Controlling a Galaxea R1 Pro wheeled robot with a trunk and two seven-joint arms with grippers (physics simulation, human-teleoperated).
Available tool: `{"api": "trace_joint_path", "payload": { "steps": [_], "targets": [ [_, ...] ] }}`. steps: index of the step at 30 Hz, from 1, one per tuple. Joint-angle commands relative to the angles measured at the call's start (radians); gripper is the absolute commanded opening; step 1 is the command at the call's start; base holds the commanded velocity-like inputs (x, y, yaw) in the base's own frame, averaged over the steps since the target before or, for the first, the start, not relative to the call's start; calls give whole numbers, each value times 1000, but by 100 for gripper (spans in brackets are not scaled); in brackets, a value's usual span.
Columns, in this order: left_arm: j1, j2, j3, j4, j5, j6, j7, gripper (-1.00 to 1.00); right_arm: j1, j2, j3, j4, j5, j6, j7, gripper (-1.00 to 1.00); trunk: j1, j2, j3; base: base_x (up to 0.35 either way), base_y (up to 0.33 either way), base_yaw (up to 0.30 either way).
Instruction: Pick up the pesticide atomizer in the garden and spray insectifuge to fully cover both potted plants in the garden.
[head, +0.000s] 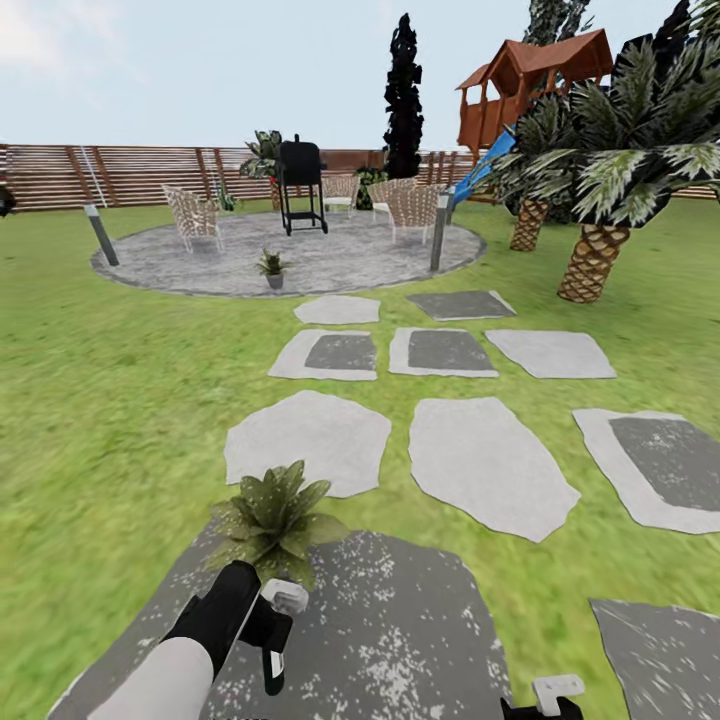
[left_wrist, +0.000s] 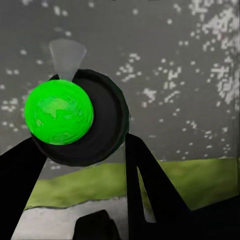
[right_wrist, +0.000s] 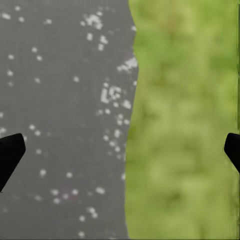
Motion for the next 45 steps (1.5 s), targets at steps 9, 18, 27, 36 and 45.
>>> {"api": "trace_joint_path", "payload": {
  "steps": [9,18,27,36,45],
  "targets": [
    [-1,0,6,-3,-11,3,-7,-100,-1,1,-2,0,8,-3,1,100,0,0,-1,-53,-217,277],
    [-1,-2,6,-5,-11,3,-7,-100,-1,1,-4,0,8,-3,1,100,0,0,-1,-1,-8,148],
    [-1,-2,6,-4,-11,3,-7,-100,-1,0,-3,0,8,-3,1,100,0,0,-1,0,-246,2],
    [-1,-2,8,-4,-11,3,-7,-100,-1,1,-3,0,8,-3,1,100,0,0,-1,37,-272,220],
    [-1,0,8,-4,-11,3,-7,-100,0,-8,-2,2,9,-3,1,100,0,0,-1,94,-272,33]
  ]
}}
